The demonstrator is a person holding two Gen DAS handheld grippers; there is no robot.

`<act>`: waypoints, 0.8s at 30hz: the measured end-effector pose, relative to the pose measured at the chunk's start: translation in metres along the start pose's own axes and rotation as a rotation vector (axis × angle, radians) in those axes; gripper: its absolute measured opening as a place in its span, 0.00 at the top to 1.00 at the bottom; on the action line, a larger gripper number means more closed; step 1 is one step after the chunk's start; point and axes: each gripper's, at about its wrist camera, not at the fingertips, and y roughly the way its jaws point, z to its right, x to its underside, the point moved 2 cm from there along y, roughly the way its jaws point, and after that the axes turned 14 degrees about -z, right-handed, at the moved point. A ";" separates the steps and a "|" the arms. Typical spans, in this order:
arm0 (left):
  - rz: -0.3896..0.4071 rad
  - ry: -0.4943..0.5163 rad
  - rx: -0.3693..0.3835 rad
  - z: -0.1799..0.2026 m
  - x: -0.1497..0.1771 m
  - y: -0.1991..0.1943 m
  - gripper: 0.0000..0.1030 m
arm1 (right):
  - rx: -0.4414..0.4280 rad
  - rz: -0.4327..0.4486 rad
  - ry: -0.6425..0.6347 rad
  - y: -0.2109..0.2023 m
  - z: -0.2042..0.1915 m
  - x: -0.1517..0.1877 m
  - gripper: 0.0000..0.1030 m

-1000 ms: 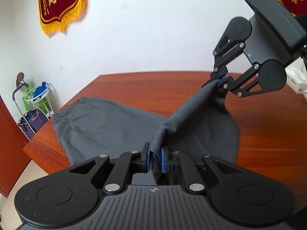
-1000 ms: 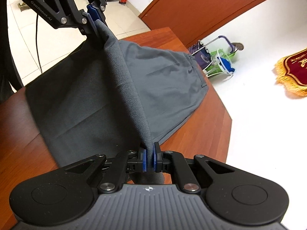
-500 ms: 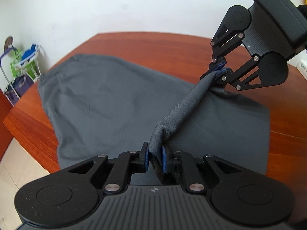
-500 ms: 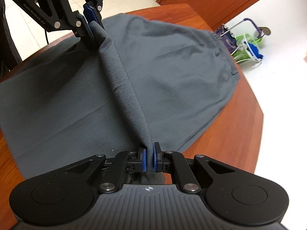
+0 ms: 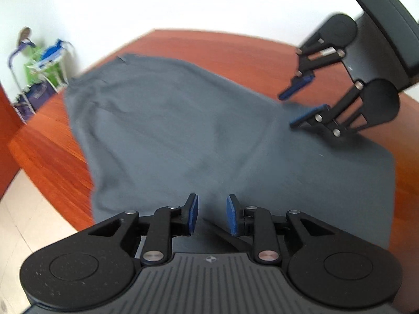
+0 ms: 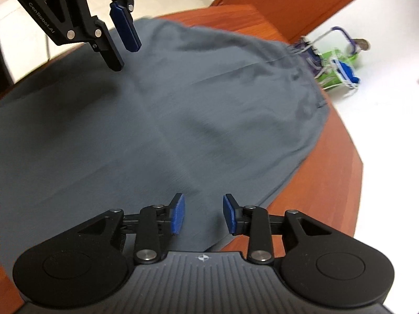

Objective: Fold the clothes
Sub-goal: 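Open both grippers and release the folded trousers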

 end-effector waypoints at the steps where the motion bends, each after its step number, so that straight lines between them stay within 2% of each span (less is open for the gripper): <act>1: 0.005 0.004 -0.005 -0.003 -0.002 -0.001 0.77 | 0.006 0.012 0.013 -0.004 0.002 0.002 0.63; 5: 0.020 0.038 0.005 -0.007 -0.004 -0.001 0.77 | -0.027 0.025 0.026 -0.009 0.002 0.008 0.63; 8: 0.009 0.074 0.039 -0.004 -0.007 0.007 0.77 | -0.060 0.010 0.021 -0.003 0.001 0.013 0.63; 15: -0.063 0.082 0.107 0.012 -0.008 0.025 0.77 | -0.113 -0.012 0.063 0.022 0.007 0.012 0.63; 19: -0.100 0.086 0.063 0.012 -0.005 0.041 0.76 | -0.137 -0.027 0.054 0.036 0.004 0.013 0.63; 24: -0.078 0.074 0.032 0.008 -0.002 0.037 0.76 | -0.095 -0.008 0.059 0.027 0.004 0.015 0.63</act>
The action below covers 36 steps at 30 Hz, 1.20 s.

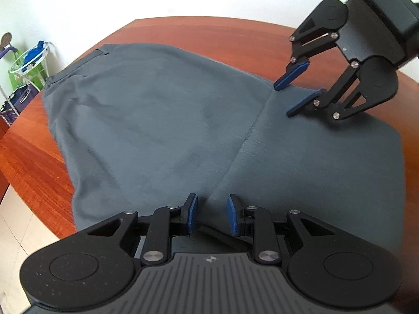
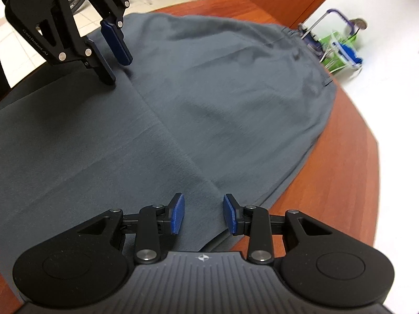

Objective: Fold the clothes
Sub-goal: 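Open both grippers and release the folded trousers, then grasp the folded edge with the right gripper while the left gripper grasps beside it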

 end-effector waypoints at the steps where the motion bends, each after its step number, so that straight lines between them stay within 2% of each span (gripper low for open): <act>1: 0.009 -0.001 -0.003 0.000 0.001 -0.004 0.76 | 0.014 0.008 0.003 -0.005 0.000 0.002 0.62; 9: 0.054 0.011 -0.029 0.007 0.012 -0.043 0.76 | 0.100 0.061 0.025 -0.051 -0.016 0.018 0.56; 18: 0.086 0.051 -0.051 0.043 0.031 -0.062 0.75 | 0.147 0.090 -0.022 -0.090 -0.067 0.036 0.53; 21: 0.093 0.059 -0.056 0.056 0.038 -0.067 0.70 | 0.141 0.095 -0.051 -0.096 -0.090 0.040 0.52; 32: 0.087 0.141 -0.097 0.123 0.076 -0.080 0.67 | 0.088 0.149 -0.109 -0.113 -0.163 0.054 0.51; 36: 0.072 0.144 -0.094 0.138 0.086 -0.080 0.66 | 0.063 0.181 -0.167 -0.117 -0.190 0.052 0.53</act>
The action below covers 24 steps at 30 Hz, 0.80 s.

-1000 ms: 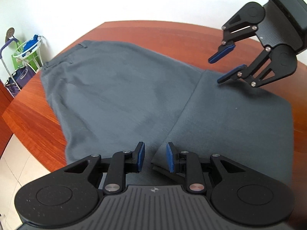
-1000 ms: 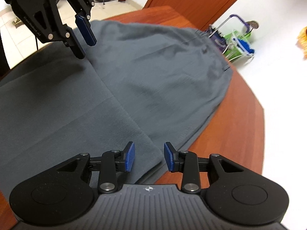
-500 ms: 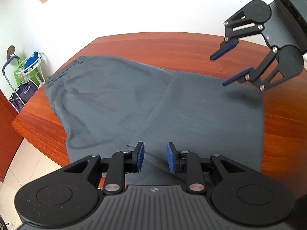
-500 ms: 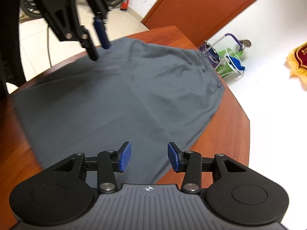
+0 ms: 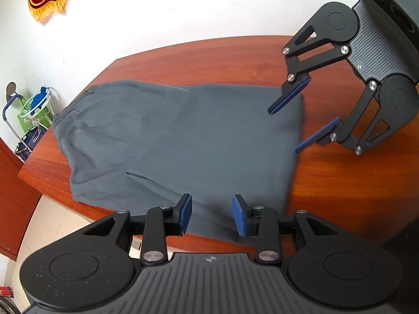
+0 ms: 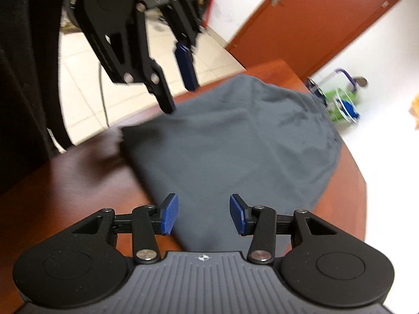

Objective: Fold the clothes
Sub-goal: 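Grasp the folded edge with the right gripper while the left gripper grasps beside it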

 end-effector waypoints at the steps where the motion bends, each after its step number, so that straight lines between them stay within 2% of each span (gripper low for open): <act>1: -0.003 0.000 0.003 0.002 0.002 0.000 0.66 | -0.005 0.007 -0.018 0.000 -0.007 -0.003 0.53; 5: -0.013 -0.007 0.008 0.010 0.008 -0.001 0.66 | -0.014 0.026 -0.081 0.004 -0.024 -0.010 0.59; 7: -0.016 -0.008 0.008 0.013 0.011 -0.001 0.66 | -0.014 0.028 -0.122 0.008 -0.031 -0.014 0.66; 18: -0.010 0.002 -0.025 0.018 0.015 -0.003 0.61 | 0.002 0.034 -0.245 0.029 -0.043 -0.028 0.70; 20: -0.009 0.002 -0.031 0.018 0.016 -0.003 0.59 | 0.005 0.033 -0.260 0.032 -0.044 -0.028 0.72; 24: -0.006 0.010 -0.042 0.018 0.017 -0.004 0.55 | 0.006 0.037 -0.262 0.033 -0.046 -0.025 0.82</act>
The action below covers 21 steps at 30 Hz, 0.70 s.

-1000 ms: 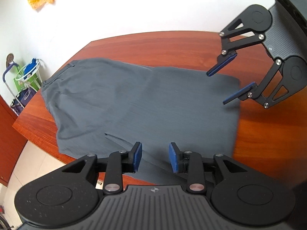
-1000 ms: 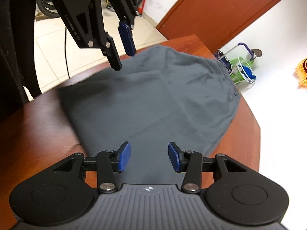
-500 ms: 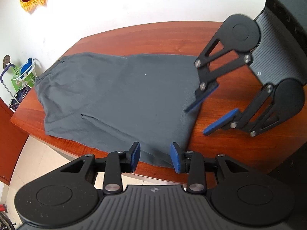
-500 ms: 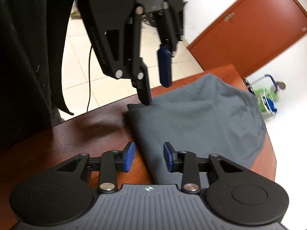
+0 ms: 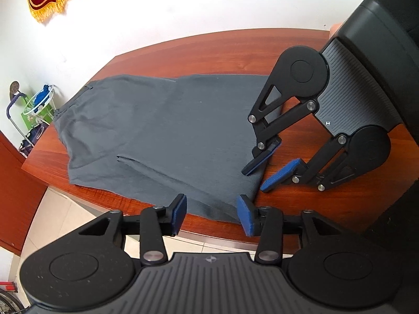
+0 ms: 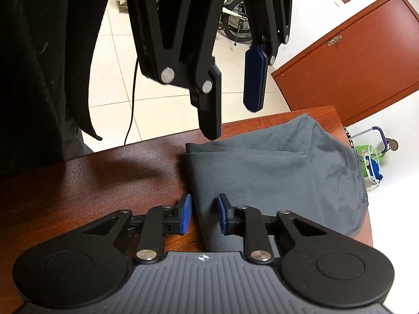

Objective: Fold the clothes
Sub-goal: 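Grasp the folded edge with the right gripper while the left gripper grasps beside it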

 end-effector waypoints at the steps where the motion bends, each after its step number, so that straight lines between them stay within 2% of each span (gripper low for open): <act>1: 0.002 0.008 -0.005 0.000 0.000 0.000 0.54 | -0.005 0.003 0.006 -0.001 0.001 0.001 0.85; 4: 0.009 0.031 -0.017 0.001 -0.002 0.001 0.49 | -0.018 0.023 0.050 -0.005 0.008 0.003 0.92; 10: 0.025 0.119 -0.029 0.008 -0.008 0.007 0.47 | -0.012 0.068 0.158 -0.024 0.025 0.010 0.93; 13: 0.046 0.208 -0.080 0.017 -0.012 0.012 0.47 | -0.005 0.077 0.183 -0.031 0.031 0.012 0.93; 15: 0.074 0.284 -0.151 0.024 -0.015 0.016 0.47 | -0.002 0.080 0.193 -0.031 0.040 0.011 0.93; 21: 0.089 0.388 -0.200 0.032 -0.021 0.029 0.47 | 0.007 0.084 0.195 -0.031 0.047 0.012 0.93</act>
